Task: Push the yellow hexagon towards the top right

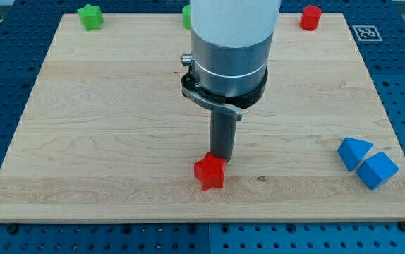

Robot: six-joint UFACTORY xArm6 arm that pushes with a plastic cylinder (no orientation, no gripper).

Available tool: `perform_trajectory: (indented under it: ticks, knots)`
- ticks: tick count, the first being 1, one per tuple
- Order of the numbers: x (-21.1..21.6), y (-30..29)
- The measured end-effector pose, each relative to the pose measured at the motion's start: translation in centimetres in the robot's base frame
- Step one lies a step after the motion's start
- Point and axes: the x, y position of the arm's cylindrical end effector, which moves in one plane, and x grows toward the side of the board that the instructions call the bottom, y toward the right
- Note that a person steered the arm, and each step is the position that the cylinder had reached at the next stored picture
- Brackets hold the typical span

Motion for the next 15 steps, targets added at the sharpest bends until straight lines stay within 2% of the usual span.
perform_trajectory:
  ticks: [2, 4, 6, 9, 10, 11, 13, 15]
  knots:
    - [-5.0, -4.9]
    - [-10.4, -5.6]
    - [-13.4, -7.2]
    - [-13.4, -0.5]
    - [-13.6, -0.6]
    - [-15.3, -0.8]
    - [-16.3, 4.2]
    - [-18.7, 5.8]
